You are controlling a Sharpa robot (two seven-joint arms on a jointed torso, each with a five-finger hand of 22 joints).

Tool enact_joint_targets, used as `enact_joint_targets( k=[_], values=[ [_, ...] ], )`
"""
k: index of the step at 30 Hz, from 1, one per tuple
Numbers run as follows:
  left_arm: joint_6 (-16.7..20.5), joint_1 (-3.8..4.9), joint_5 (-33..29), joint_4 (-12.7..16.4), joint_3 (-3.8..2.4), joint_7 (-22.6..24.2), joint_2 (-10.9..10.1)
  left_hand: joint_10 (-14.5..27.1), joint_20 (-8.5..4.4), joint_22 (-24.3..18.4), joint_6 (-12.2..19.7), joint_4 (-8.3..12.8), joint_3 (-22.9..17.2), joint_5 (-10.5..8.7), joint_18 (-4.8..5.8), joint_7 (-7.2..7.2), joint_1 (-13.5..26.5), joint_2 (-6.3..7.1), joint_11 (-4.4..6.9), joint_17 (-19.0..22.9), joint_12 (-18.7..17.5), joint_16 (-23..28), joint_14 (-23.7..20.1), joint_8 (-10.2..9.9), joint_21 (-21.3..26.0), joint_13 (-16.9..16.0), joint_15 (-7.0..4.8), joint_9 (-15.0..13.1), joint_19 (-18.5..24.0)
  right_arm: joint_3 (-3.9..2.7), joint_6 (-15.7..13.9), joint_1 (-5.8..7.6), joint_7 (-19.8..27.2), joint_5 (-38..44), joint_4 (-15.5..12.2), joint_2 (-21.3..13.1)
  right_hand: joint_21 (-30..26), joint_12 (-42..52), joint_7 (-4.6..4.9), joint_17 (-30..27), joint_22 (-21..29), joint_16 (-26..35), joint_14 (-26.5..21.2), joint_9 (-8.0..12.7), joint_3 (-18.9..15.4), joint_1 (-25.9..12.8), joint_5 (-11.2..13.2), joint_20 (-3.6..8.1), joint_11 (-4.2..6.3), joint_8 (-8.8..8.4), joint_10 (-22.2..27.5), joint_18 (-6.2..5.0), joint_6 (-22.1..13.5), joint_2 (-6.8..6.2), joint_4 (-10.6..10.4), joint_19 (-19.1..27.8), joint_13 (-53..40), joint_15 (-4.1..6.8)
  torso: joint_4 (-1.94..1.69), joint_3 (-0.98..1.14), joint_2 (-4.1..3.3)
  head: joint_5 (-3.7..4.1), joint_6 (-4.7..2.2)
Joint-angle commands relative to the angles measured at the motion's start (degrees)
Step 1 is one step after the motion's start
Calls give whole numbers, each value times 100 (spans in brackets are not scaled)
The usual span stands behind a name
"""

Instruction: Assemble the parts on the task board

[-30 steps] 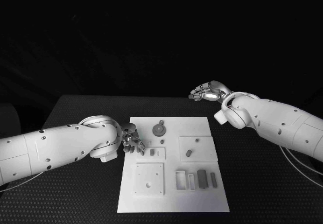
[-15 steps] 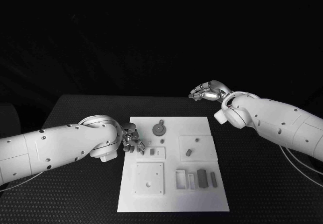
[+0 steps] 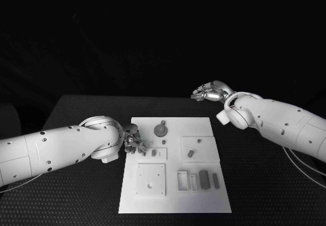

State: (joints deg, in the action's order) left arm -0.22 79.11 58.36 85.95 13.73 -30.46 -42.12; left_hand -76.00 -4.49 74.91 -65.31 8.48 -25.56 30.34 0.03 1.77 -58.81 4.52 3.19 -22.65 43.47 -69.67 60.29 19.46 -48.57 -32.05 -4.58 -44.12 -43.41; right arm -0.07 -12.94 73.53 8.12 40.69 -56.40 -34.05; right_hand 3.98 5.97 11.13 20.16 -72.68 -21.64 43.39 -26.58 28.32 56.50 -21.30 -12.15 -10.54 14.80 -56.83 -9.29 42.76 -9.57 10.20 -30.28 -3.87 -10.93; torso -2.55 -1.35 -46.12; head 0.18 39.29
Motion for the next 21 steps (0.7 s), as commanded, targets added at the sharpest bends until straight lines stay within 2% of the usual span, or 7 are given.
enact_joint_targets(
  k=[1, 14, 21],
  values=[
    [-22, -8, 111, 31, -3, 64, -1, -75, -533, 109, -41, 803, -776, 21, -3, 11, -66, -20, 102, 5, -35, -20, 47, -3, -34, 10, -9, -10, -43, -1, 51, -3, 66, -1, -11, -1, -25, -36, 94, -6, -7, 40, -5, 10, -12, -14, -37, 10, 4, 36, -53, 116, -31, 39, -19, -9, -9, -41, 2, 4, 0, -1, 6],
    [19, -24, 403, 135, -2, 56, -2, -74, -533, 108, -42, 801, -776, 13, -3, 12, -66, -20, 103, 7, -38, -18, 49, -10, -34, 12, -10, -13, -45, -1, 65, -15, 69, 5, -8, 0, -26, -40, 94, -6, -9, 41, -6, 12, -13, -16, -39, 10, 4, 38, -54, 117, -33, 40, -20, -8, -9, -41, 9, 1, -1, -8, 19],
    [30, -34, 422, 151, -2, 48, -16, -75, -534, 107, -42, 801, -776, 7, -3, 12, -66, -18, 103, 8, -40, -17, 50, -14, -33, 13, -10, -14, -46, -1, 66, -16, 72, 1, -12, -4, -26, -42, 95, -6, -10, 42, -7, 14, -14, -17, -39, 10, 3, 39, -55, 118, -34, 41, -21, -7, -9, -41, -3, 2, 1, -3, 23]
  ],
)
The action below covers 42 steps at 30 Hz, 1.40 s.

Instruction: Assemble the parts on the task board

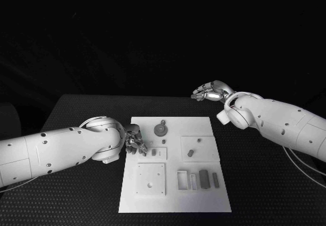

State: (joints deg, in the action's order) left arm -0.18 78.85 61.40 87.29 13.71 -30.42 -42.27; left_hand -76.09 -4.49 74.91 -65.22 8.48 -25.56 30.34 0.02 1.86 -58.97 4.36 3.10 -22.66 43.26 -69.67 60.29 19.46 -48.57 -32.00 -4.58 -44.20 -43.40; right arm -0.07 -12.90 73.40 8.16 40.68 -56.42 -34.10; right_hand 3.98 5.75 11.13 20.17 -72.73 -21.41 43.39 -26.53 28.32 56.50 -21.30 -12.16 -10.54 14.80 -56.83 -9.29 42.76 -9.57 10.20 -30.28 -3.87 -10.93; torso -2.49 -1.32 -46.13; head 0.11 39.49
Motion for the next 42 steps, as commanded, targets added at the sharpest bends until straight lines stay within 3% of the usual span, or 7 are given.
enact_joint_targets(
  k=[1, 31, 42],
  values=[
    [35, -9, 120, 13, -1, 45, -2, -65, -534, 107, -51, 801, -776, 7, -2, 3, -51, -2, 112, 9, -20, -17, 50, -14, -33, 8, -10, -7, -47, -1, 62, -3, 69, 2, -10, 1, -26, -20, 95, -7, -5, 19, -7, 9, -14, -18, -39, 10, 3, 39, -55, 118, -34, 40, -21, -7, -9, -42, -10, 1, 3, 5, 1],
    [349, -28, 105, 70, -2, 13, -75, -80, -538, 105, -70, 799, -781, 18, -2, -3, -58, 10, 118, 11, -24, -19, 67, -25, -37, 11, -15, -16, -64, -1, 57, -10, 72, -11, -8, -1, -26, -28, 96, -8, -11, 21, -9, 15, -15, -19, -42, 12, 3, 45, -59, 121, -36, 43, -20, -4, -9, -42, -4, 5, 3, -5, -9],
    [300, -30, 118, 99, -1, -23, -73, -85, -541, 104, -74, 797, -782, 20, -2, -5, -58, 11, 121, 12, -27, -19, 74, -29, -39, 13, -17, -19, -72, -1, 65, -10, 69, -13, -12, -3, -26, -31, 95, -8, -12, 21, -9, 17, -16, -20, -43, 12, 3, 46, -60, 121, -37, 43, -20, -3, -9, -42, 2, 5, 1, -13, -3]
  ],
)
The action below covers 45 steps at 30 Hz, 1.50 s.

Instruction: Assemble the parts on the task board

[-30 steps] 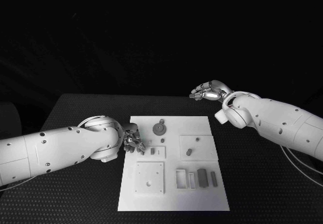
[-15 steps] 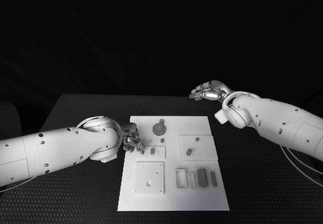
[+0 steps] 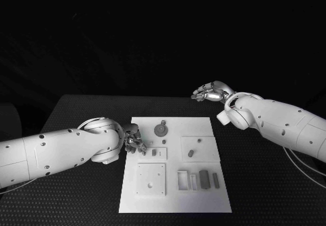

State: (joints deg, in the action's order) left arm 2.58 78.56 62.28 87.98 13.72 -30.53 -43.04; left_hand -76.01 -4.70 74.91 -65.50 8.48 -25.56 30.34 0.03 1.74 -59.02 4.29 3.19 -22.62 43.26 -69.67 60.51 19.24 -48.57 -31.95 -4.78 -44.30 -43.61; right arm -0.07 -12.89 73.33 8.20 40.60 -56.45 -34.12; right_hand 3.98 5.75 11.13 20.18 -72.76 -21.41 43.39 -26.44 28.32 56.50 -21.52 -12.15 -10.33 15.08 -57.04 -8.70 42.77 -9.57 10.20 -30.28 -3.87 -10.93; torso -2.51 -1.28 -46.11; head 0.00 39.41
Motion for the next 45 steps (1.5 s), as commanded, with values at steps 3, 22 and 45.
enact_joint_targets(
  k=[3, 22, 45],
  values=[
    [29, -3, 97, 63, -1, -41, -5, -94, -521, 104, -47, 796, -782, 20, -3, 6, -53, 18, 113, 9, -27, -19, 54, -9, -40, 8, 2, -9, -53, -1, 65, -3, 65, -6, -11, -3, -26, -32, 95, -9, -9, 22, -9, 8, -16, -20, -21, 12, -18, 19, -39, 63, -37, 42, -19, -3, -9, -42, 4, -2, -2, -4, 9],
    [474, -64, 413, 323, 3, -111, -147, -117, -531, 101, -72, 793, -787, 62, -3, -2, -53, 39, 122, 12, -34, -19, 81, -18, -45, 13, -9, -21, -80, -1, 71, -3, 62, -8, -2, -8, -27, -37, 95, -9, -11, 23, -10, 12, -16, -19, -21, 13, -18, 21, -41, 65, -39, 43, -18, -1, -9, -42, -2, -4, -2, -14, 20],
    [610, -110, 501, 458, 3, -140, -213, -136, -543, 99, -92, 789, -791, 84, -3, -11, -55, 53, 133, 17, -43, -17, 108, -27, -52, 20, -20, -32, -109, -1, 72, -6, 63, -8, 2, -14, -27, -42, 96, -9, -14, 24, -11, 15, -16, -18, -21, 14, -18, 24, -43, 66, -40, 44, -16, 1, -9, -43, -4, -4, 0, -13, 26]
  ],
)
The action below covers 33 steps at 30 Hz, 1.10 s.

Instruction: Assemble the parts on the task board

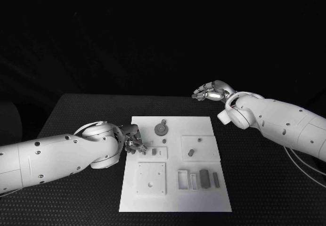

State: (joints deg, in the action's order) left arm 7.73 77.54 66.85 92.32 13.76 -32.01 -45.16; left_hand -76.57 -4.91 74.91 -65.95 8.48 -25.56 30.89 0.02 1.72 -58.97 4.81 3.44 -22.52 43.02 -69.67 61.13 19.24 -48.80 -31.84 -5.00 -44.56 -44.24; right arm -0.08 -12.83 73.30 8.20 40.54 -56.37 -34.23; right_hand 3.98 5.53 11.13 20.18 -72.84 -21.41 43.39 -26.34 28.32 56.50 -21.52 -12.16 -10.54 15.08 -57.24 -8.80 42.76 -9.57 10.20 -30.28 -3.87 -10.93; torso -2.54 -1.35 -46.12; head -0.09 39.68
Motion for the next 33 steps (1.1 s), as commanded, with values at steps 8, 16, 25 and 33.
enact_joint_targets(
  k=[8, 16, 25, 33],
  values=[
    [155, -25, 42, 15, -1, 31, -11, -85, -526, 98, -52, 787, -790, 31, -2, -11, -56, 7, 109, 10, -22, -14, 52, -30, -29, 12, 0, -9, -54, -1, 64, -4, 62, -2, -6, -9, -27, -22, 96, -9, -7, 25, -11, 7, -17, -18, -21, 14, 3, 26, -24, 77, -40, 44, -15, 1, -9, -43, -3, 2, 1, 4, 8],
    [131, -100, 110, -1, -1, 85, 2, -91, -529, 97, -56, 784, -790, 31, -2, -11, -52, 8, 108, 12, -25, -11, 56, -33, -29, 14, -1, -11, -58, -1, 83, -6, 51, -2, -2, -17, -27, -24, 96, -9, -8, 25, -11, 8, -17, -20, -21, 14, 2, 28, -25, 78, -41, 45, -16, 1, -9, -44, 2, -2, -1, 1, 14],
    [149, -121, 125, -3, -1, 111, 10, -93, -531, 96, -57, 784, -792, 31, -2, -11, -52, 6, 109, 15, -30, -7, 59, -38, -28, 16, -2, -12, -61, -1, 85, -15, 50, -2, -7, -22, -27, -27, 97, -10, -9, 26, -14, 10, -19, -23, -21, 14, 1, 28, -25, 79, -43, 44, -16, 3, -9, -46, 6, 1, 1, 9, 11],
    [212, -124, 136, 0, -2, 131, 4, -95, -533, 96, -58, 785, -794, 31, -2, -11, -53, 6, 110, 17, -33, -5, 62, -42, -28, 18, -3, -14, -65, -1, 85, -18, 53, -2, -9, -23, -28, -29, 97, -11, -10, 28, -17, 12, -19, -23, -21, 15, 1, 29, -25, 81, -44, 44, -16, 5, -9, -47, 1, 0, -1, 12, 14]
  ],
)
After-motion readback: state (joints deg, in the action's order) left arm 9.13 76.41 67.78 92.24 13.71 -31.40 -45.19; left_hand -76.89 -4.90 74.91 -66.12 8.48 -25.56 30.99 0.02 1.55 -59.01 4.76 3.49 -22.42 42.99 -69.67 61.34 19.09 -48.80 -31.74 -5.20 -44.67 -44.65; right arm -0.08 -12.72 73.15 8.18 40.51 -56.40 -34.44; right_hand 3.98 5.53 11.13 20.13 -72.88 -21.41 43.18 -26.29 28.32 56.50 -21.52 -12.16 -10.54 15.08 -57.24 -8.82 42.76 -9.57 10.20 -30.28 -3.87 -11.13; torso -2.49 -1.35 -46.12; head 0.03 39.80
